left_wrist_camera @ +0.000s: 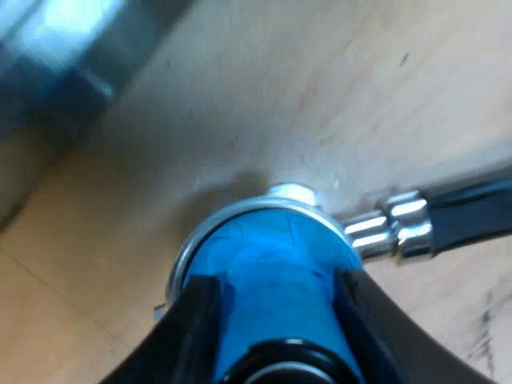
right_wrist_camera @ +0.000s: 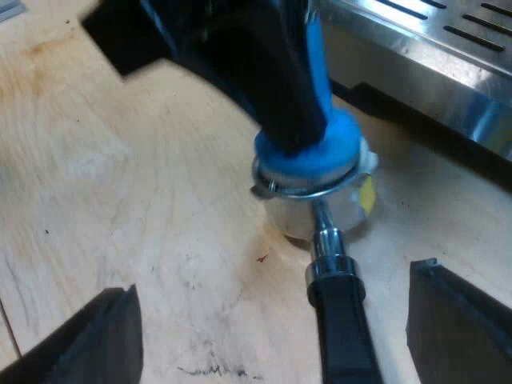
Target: Grind coffee beans and then tamp
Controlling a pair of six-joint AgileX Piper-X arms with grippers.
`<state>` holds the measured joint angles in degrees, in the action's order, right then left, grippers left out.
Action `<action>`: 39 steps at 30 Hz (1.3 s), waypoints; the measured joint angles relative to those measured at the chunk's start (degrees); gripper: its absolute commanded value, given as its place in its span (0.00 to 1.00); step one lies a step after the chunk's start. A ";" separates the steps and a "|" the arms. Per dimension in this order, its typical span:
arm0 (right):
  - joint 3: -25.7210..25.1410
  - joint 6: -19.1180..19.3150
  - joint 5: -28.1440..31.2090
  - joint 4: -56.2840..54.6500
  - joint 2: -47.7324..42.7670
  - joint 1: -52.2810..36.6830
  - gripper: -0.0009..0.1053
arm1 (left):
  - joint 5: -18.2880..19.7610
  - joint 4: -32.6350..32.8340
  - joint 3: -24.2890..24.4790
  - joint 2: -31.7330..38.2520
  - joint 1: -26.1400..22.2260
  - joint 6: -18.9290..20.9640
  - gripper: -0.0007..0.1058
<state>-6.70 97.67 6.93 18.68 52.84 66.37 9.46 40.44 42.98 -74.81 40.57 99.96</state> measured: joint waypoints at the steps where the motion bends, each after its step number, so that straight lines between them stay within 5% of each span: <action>1: 0.00 0.00 0.00 0.13 0.00 0.00 0.67 | 0.00 0.00 0.34 0.87 0.00 0.00 0.01; 25: 0.29 0.55 -4.10 7.33 0.00 0.71 0.67 | -3.99 9.37 2.37 17.52 -0.28 0.00 0.01; 39: 0.29 0.55 -4.26 7.71 0.00 2.89 0.67 | -4.27 13.28 2.43 17.87 -16.67 -1.43 0.01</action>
<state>-6.41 98.22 2.67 26.39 52.84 69.26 5.19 53.72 45.41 -56.94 23.90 98.53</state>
